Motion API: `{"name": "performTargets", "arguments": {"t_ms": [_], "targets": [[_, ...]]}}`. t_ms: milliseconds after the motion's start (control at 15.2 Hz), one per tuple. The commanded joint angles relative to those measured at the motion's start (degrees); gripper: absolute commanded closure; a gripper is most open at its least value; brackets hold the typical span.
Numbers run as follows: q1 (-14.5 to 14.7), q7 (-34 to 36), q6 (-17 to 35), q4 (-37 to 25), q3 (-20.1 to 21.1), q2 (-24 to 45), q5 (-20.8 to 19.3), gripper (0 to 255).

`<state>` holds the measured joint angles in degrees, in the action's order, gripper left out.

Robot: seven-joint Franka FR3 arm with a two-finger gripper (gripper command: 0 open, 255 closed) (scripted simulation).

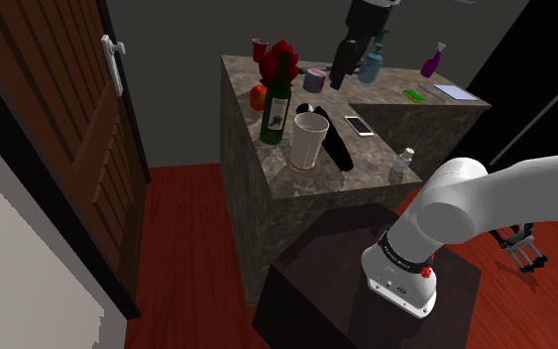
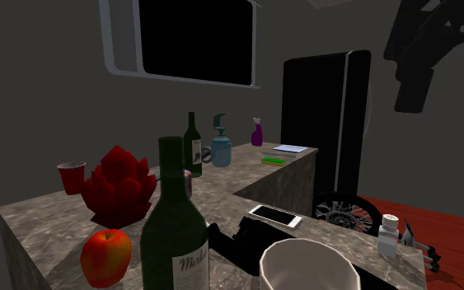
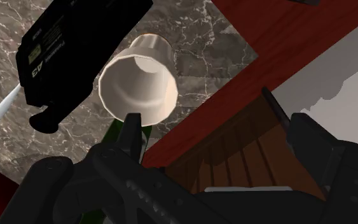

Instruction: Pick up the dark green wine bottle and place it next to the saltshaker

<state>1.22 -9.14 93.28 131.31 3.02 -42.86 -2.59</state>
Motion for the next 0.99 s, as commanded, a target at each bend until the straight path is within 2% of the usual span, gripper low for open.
{"name": "performTargets", "arguments": {"t_ms": [0, 462, 924], "targets": [[0.0, 0.0, 0.0, 0.0, 0.0, 0.0, 0.0, 0], [-1.2, -4.5, 8.1, -6.9, -4.1, 12.8, -1.0, 0], [-1.8, -9.3, 13.4, -17.5, -7.7, 26.5, 0.1, 0]]}}
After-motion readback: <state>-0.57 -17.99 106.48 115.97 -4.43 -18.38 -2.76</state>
